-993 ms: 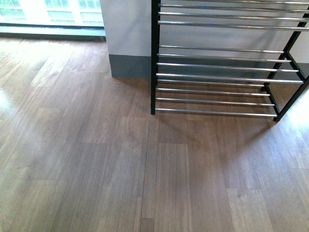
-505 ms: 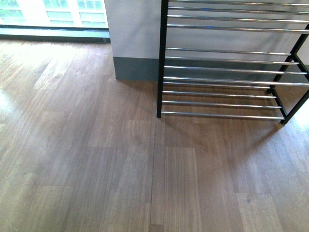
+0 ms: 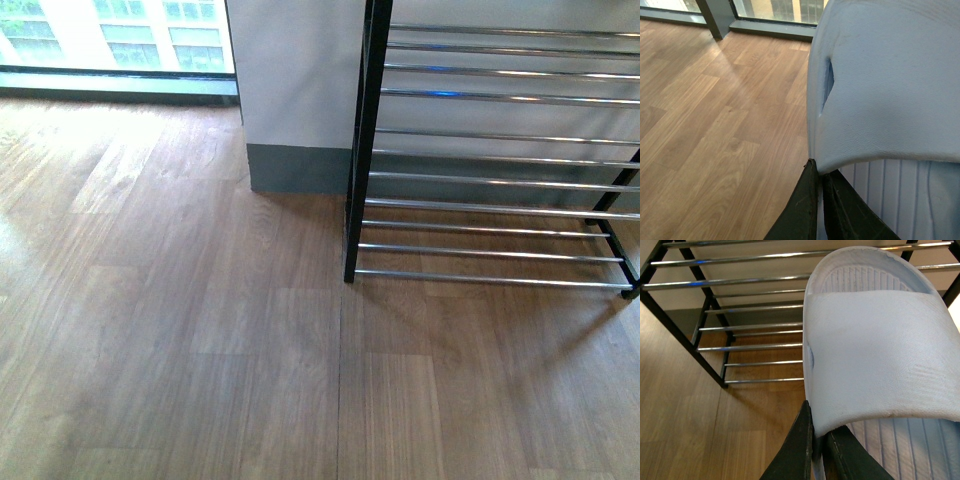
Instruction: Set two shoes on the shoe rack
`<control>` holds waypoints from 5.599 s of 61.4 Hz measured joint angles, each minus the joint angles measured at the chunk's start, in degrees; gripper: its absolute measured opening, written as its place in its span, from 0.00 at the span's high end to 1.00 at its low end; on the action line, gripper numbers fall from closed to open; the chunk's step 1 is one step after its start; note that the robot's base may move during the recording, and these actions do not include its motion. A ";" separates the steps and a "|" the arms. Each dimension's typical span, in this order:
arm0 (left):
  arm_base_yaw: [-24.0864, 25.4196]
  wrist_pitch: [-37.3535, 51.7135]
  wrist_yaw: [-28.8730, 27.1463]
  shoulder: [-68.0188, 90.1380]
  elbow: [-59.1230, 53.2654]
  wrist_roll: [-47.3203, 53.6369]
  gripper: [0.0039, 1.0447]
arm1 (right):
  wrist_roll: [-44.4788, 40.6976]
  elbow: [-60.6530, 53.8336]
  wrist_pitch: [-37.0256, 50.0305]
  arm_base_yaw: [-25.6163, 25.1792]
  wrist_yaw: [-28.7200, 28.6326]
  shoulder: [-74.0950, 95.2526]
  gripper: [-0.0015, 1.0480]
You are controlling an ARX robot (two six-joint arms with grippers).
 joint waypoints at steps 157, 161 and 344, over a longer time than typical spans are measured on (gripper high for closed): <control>0.02 0.00 0.04 0.13 -0.02 0.17 0.99 | 4.02 31.30 -5.64 11.93 -7.13 17.27 0.98; 0.02 0.00 0.04 0.13 -0.02 0.17 0.99 | 4.61 35.71 -7.69 12.39 -5.46 21.81 0.98; 0.00 0.00 0.07 0.13 -0.02 0.17 0.99 | -0.94 4.31 0.55 -4.96 -16.96 -17.68 0.41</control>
